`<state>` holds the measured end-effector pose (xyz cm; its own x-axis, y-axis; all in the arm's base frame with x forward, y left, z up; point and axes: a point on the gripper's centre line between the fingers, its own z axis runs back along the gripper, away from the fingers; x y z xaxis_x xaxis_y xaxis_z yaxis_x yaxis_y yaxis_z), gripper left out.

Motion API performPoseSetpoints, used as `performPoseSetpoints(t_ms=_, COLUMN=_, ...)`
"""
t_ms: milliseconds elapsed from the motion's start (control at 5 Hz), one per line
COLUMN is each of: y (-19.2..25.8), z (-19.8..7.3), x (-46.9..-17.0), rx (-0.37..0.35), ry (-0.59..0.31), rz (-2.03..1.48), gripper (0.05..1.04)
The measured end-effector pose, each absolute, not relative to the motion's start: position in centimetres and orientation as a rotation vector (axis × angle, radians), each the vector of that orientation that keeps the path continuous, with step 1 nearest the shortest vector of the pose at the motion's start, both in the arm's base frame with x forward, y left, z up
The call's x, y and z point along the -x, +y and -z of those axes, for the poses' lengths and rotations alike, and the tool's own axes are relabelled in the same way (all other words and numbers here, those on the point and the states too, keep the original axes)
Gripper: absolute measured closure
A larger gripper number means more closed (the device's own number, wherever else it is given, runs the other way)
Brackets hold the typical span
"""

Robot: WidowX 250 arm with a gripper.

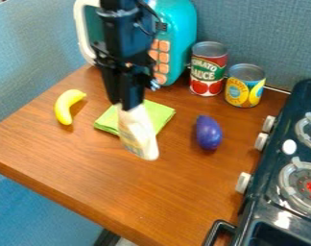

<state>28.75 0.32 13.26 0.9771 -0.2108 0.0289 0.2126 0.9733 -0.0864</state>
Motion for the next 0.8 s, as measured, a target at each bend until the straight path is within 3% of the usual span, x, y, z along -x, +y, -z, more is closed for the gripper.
performPoseSetpoints(t_ms=600, y=-2.8, z=-11.9, x=-31.1, rx=0.078, ry=-0.003, rz=0.279, gripper=0.711)
performPoseSetpoints(t_ms=800, y=-3.1, z=-11.2, x=-31.6, rx=0.063, ry=-0.042, rz=0.163, gripper=0.711)
